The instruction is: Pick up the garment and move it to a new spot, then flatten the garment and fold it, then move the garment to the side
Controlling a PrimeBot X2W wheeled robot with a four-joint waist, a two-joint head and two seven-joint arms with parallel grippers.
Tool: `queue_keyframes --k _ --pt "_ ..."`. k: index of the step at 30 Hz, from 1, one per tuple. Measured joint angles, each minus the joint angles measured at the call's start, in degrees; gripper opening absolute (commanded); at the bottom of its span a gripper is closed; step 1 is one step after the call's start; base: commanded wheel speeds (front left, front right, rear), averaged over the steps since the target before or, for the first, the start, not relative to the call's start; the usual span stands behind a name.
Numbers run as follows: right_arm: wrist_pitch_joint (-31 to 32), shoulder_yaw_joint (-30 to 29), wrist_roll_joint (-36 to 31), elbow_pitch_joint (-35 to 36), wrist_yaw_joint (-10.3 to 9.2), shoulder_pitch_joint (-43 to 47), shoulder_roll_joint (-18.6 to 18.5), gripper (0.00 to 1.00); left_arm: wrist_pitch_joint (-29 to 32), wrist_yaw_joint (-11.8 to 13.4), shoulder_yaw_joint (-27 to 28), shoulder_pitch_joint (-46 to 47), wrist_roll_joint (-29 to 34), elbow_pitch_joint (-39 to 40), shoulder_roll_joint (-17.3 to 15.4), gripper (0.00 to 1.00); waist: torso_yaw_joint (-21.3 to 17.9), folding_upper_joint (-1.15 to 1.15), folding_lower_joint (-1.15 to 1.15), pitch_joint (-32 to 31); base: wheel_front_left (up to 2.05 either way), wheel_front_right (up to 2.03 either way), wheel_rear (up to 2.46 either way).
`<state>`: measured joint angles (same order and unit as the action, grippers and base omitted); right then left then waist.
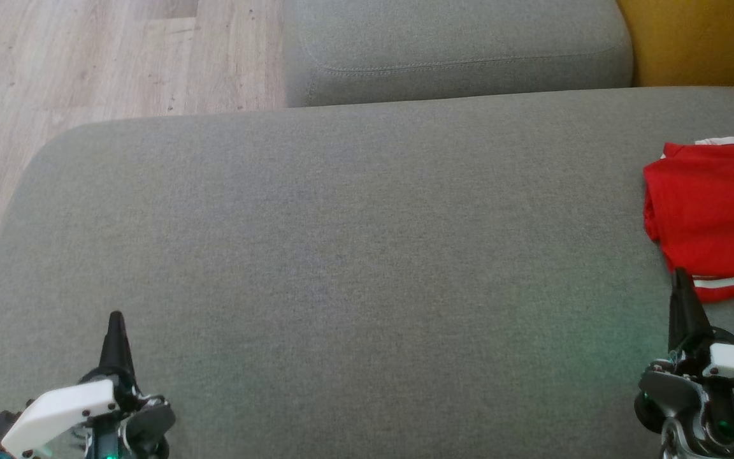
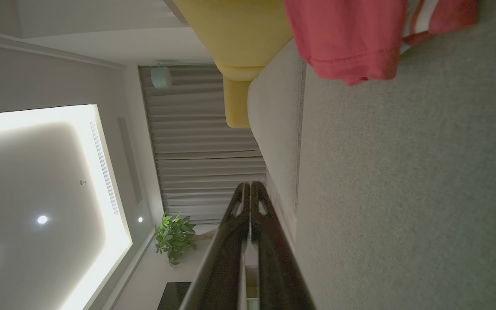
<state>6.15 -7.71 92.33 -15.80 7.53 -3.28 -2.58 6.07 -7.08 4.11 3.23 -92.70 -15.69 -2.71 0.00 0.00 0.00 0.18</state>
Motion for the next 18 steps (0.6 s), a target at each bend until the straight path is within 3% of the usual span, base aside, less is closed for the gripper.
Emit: queue_keyframes --k 18 --pt "0.00 -0.01 0.00 0.00 0.00 0.00 0.00 0.00 0.00 -0.01 0.02 0.00 0.00 0.00 0.01 0.00 0.00 0.00 0.00 0.00 0.00 0.00 0.00"
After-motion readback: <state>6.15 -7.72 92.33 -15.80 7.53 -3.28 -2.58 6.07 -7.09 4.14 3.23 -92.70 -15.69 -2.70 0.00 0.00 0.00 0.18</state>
